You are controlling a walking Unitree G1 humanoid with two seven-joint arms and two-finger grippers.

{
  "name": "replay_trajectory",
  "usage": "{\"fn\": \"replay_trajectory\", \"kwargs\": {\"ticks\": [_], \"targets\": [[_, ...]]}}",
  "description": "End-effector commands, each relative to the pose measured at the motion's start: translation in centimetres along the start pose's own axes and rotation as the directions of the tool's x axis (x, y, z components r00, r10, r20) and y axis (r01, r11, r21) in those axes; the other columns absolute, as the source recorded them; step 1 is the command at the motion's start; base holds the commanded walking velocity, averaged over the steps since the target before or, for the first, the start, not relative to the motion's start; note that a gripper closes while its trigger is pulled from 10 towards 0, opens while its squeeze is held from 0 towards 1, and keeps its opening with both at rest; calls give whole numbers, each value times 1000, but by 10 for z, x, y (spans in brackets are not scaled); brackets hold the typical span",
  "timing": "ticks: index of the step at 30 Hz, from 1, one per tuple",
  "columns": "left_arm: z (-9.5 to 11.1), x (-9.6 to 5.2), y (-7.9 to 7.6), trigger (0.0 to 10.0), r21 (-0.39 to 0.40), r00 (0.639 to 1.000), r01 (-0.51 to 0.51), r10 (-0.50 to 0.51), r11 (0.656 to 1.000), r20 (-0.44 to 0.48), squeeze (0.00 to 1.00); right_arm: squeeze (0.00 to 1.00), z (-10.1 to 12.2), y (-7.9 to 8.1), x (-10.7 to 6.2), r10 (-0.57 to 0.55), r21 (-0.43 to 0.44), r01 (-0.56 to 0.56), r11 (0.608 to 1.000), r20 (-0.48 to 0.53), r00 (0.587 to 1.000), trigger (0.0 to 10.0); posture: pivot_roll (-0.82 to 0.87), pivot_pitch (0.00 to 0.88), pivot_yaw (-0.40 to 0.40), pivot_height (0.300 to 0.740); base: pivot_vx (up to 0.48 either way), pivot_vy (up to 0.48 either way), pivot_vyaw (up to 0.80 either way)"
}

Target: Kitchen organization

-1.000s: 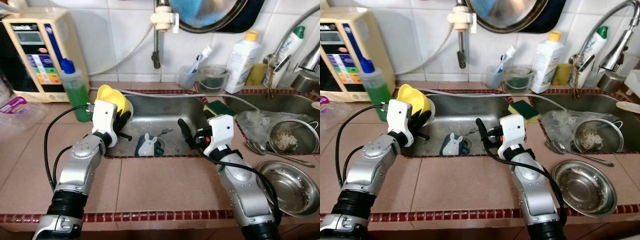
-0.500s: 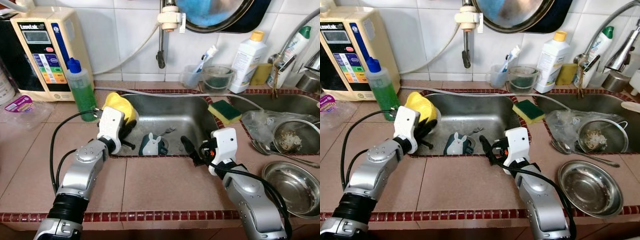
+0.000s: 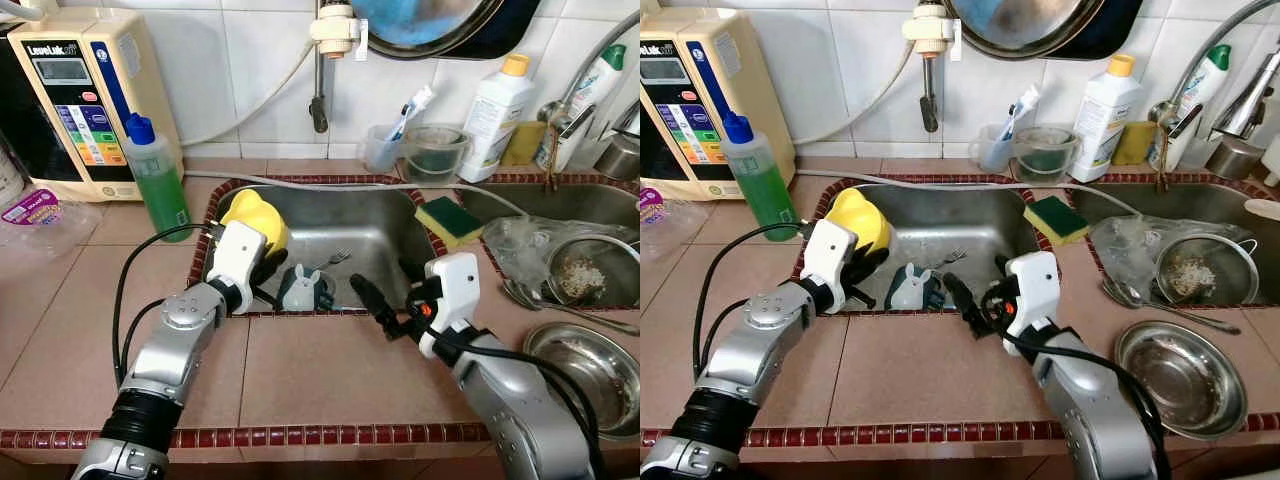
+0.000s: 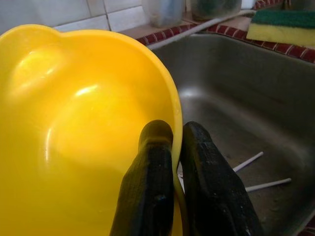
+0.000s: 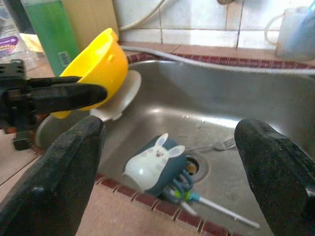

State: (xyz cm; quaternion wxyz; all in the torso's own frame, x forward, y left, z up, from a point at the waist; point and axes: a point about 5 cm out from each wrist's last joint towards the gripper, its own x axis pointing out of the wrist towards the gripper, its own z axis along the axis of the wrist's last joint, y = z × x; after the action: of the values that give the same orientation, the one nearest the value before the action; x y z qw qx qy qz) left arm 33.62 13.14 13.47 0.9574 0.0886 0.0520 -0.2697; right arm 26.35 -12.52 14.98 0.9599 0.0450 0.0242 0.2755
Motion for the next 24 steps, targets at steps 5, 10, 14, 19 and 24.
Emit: {"fn": "replay_trajectory", "kwargs": {"ticks": [5,10,14,19,24], "targets": [[-13,0,-5,10000,37,1000,16,-15,999,-24,0,0,6,7,-12,50,30,-50,998,7,999,10000,-154,85,33,740,0,0,0],[-22,2,-6,10000,37,999,3,-1,999,-36,0,0,6,15,-20,92,72,-92,993,2,996,10000,-158,81,36,740,0,0,0],[-26,2,-6,10000,29,999,-13,14,999,-29,0,0,3,16,-25,103,70,-101,992,-18,995,10000,-163,82,38,740,0,0,0],[-28,3,-4,10000,35,999,-23,24,999,-23,0,0,2,18,-29,111,88,-107,990,-34,993,10000,-162,81,37,740,0,0,0],[-32,2,-2,10000,43,1000,-17,18,999,-20,0,0,2,19,-34,117,116,-112,987,-39,992,10000,-163,77,40,740,0,0,0]]}}
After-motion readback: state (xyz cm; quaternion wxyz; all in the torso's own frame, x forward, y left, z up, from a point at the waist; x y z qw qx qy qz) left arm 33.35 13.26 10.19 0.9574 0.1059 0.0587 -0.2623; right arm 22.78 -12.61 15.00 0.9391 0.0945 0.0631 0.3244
